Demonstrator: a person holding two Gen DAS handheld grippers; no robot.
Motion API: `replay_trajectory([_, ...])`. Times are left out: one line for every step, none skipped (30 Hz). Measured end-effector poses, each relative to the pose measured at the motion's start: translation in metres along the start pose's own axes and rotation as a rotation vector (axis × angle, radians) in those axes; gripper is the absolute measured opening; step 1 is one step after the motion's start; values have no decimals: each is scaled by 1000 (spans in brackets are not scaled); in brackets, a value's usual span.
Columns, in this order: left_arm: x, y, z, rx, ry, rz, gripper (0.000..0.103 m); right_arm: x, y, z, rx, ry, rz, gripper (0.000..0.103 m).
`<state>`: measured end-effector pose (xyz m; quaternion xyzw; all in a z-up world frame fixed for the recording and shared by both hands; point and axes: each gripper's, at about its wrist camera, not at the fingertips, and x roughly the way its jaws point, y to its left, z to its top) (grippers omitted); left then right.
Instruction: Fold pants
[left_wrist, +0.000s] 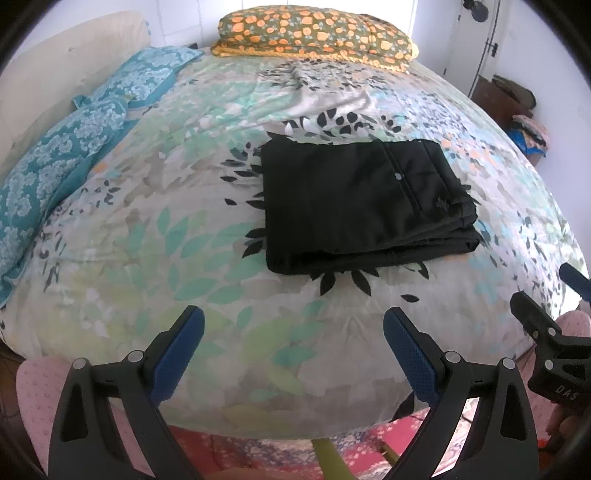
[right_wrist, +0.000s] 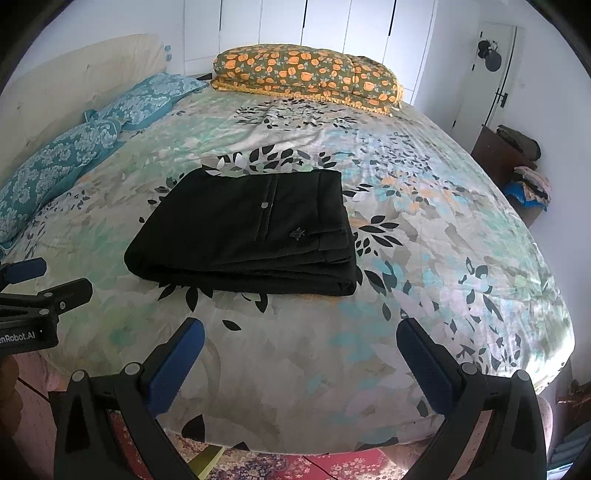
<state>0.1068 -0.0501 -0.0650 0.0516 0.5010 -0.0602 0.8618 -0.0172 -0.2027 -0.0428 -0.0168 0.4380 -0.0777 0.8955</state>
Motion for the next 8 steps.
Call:
replay_trajectory([0, -1, 0, 1, 0, -1, 98, 0, 0, 0, -2, -1, 0, 103])
replay_trajectory([0, -1, 0, -2, -1, -1, 98, 0, 1, 0, -2, -2, 0, 103])
replay_trajectory([-1, 0, 0, -9, -5, 2, 98, 0, 1, 0, -2, -2, 1, 103])
replay_trajectory([-1, 0, -1, -12, -6, 5, 98, 0, 1, 0, -2, -1, 1, 103])
replay_trajectory([-1, 0, 0, -13, -7, 6, 98, 0, 1, 0, -1, -2, 0, 103])
replay_trajectory([-1, 0, 0, -11, -9, 9, 98, 0, 1, 0, -2, -2, -1, 103])
replay_trajectory([-2, -1, 0, -7, -12, 14, 98, 0, 1, 0, -2, -2, -1, 103])
replay_trajectory([-2, -1, 0, -5, -16, 20, 98, 0, 1, 0, -1, -2, -1, 103])
